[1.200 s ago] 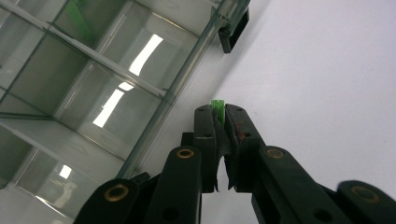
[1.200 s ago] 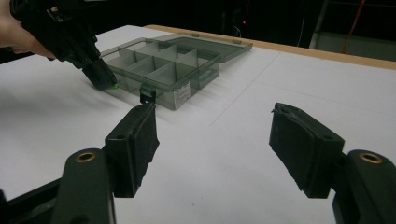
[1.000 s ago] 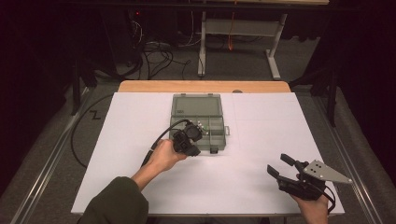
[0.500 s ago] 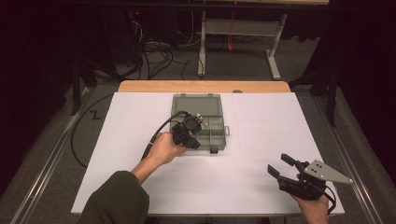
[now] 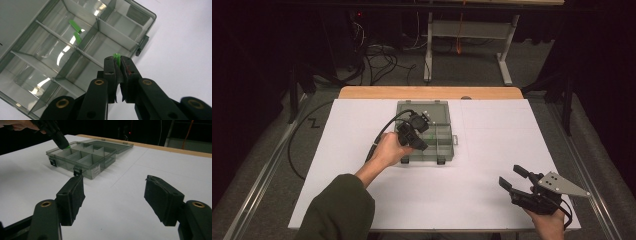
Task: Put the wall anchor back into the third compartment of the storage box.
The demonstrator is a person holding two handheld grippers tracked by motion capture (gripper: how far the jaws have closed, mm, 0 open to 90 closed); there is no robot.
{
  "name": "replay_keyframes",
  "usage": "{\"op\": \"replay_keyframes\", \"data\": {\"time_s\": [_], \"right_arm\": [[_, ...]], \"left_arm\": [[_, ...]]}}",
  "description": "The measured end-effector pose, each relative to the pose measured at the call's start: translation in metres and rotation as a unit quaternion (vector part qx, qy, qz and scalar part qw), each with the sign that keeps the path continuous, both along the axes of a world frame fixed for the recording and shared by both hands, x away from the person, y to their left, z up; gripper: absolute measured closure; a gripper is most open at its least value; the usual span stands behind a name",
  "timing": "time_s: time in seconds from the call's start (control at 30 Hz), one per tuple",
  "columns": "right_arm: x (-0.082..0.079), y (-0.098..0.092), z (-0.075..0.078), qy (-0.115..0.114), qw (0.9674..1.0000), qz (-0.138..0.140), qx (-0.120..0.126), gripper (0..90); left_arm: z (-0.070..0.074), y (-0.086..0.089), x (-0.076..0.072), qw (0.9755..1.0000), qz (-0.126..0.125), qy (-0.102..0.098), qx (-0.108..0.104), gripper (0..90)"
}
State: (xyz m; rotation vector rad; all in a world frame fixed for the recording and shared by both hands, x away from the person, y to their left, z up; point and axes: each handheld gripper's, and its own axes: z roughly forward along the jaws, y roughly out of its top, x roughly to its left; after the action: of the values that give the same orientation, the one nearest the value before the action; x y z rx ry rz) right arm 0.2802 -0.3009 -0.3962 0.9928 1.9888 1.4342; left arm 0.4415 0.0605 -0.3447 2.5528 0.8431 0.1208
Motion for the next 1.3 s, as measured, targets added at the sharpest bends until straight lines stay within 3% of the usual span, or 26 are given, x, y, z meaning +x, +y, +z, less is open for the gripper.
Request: {"op": "replay_keyframes", "data": {"time_s": [0.87,1.3], "right_arm": [[-0.001,0.000,0.000,0.002,1.0000,0.001,-0.001,34.1],[-0.001,0.000,0.000,0.002,1.0000,0.000,0.000,34.1]], "left_arm": [[0.002,-0.014,0.031,0.9993,0.036,0.002,0.002,83.5],[-0.010,-0.017,0.048,0.9977,0.067,0.008,0.004,83.4]]}}
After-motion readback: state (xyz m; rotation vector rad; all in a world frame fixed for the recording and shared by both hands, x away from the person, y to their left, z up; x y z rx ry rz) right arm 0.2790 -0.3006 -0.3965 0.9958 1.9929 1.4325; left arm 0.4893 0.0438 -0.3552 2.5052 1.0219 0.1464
